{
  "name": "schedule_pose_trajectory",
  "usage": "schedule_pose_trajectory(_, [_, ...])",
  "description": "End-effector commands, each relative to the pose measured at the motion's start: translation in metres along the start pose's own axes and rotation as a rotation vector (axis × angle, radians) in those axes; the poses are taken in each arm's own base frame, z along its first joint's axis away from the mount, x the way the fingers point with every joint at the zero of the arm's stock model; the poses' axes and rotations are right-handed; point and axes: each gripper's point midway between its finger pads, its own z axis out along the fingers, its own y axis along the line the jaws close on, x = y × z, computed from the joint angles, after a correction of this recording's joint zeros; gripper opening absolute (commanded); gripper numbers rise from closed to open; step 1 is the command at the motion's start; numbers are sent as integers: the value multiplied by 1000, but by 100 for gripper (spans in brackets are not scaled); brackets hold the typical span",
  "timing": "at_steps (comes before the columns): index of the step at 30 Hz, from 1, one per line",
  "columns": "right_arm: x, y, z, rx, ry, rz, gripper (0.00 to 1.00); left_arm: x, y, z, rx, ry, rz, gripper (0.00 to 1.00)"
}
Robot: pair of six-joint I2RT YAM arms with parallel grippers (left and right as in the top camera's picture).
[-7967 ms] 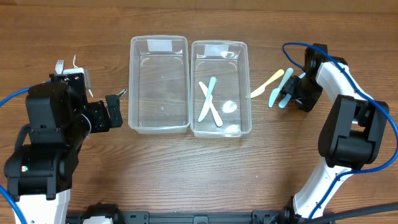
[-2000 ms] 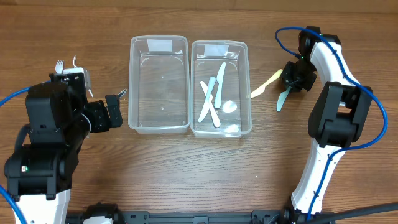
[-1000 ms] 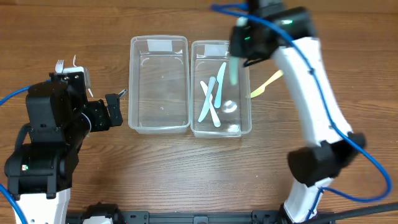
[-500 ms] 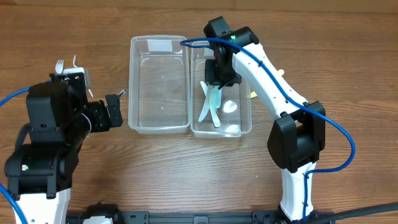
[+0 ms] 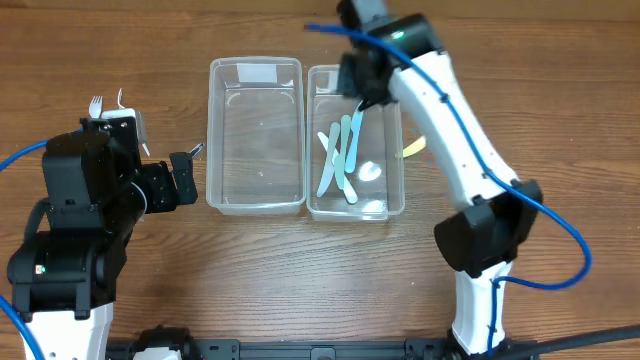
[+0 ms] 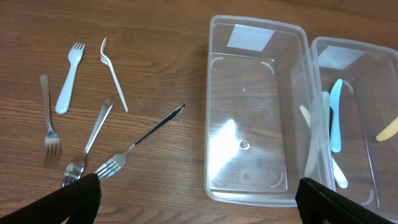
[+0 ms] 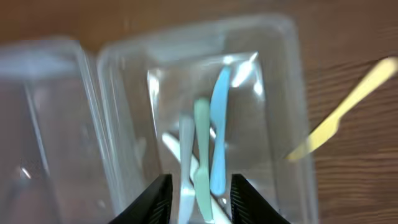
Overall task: Pack container
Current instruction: 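Drop the pale-blue knife into the right container and lift the right gripper, then lower the right gripper onto the yellow plastic knife and grasp it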
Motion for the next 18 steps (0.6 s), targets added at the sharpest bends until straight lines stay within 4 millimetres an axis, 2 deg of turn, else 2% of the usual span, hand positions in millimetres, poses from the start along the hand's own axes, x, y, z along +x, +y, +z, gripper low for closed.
schedule_pose_trajectory(1, [-47,-57,-39,15,-122,299,48,-8,-2,-5,8,-22,19,100])
schedule_pose_trajectory(6, [-63,-119,-20,24,-61,446,51,-8,-2,-5,8,-22,19,100])
schedule_pose_trajectory(11, [-63,-167,7,67,-2,535,55,-7,-2,-5,8,-22,18,100])
schedule_pose_trajectory(14, [-55,-185,34,105,55,546,56,-8,-2,-5,8,-22,18,100])
schedule_pose_trajectory(18, [-42,-191,73,132,138,531,58,-7,-2,-5,10,-21,18,100])
